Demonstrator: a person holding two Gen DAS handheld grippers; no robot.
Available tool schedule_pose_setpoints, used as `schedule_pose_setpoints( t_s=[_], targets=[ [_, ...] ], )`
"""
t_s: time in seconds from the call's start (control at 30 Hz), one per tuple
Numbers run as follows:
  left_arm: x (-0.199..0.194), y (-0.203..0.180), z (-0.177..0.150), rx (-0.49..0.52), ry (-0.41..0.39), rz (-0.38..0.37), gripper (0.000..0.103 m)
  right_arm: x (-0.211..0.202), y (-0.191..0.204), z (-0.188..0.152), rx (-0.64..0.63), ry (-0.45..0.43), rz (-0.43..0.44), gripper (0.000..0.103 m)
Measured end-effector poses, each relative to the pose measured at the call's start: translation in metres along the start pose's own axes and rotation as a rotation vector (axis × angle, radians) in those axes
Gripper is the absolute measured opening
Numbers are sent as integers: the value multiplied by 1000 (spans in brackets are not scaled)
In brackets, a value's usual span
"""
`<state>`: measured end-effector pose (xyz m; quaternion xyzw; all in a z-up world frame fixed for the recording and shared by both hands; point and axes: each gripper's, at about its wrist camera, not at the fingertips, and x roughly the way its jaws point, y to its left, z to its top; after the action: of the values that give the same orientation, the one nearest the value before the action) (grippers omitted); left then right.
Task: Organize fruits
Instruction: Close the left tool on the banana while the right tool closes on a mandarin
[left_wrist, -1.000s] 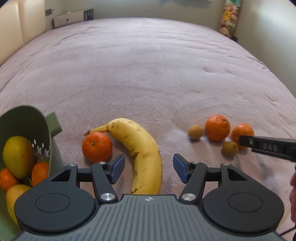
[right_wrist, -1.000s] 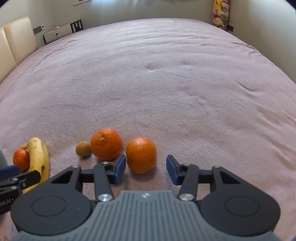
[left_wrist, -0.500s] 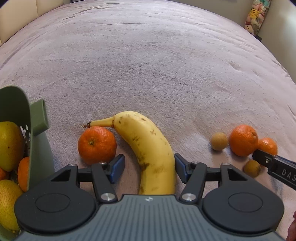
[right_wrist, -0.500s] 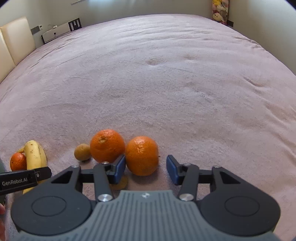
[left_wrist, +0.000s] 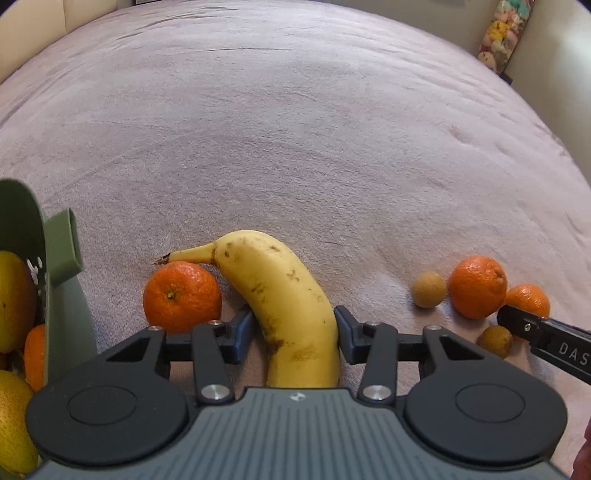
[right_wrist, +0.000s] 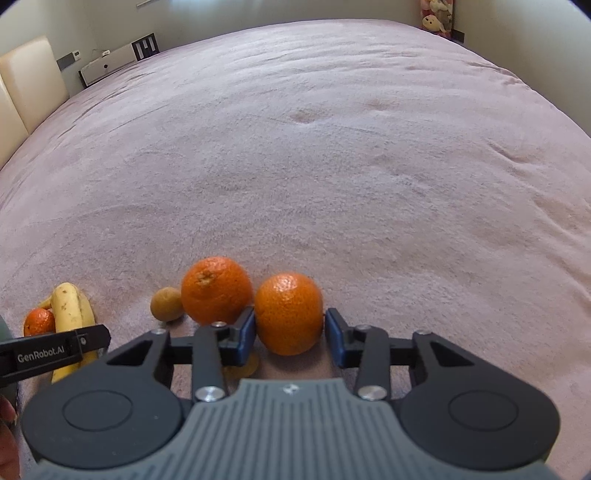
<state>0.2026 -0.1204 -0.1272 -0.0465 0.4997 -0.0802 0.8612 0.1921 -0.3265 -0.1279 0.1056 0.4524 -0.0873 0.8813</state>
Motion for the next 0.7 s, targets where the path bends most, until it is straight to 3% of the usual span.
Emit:
schedule_pose_setpoints(
  t_s=[0.23,0.7],
  targets=[
    [-18,4,-10,5,-30,-51,47,-5,2,2,-1,12,-9,38],
    [-49,-1,-13,51,-24,-48,45,-42,18,8,-24,-40,16,37]
  ],
)
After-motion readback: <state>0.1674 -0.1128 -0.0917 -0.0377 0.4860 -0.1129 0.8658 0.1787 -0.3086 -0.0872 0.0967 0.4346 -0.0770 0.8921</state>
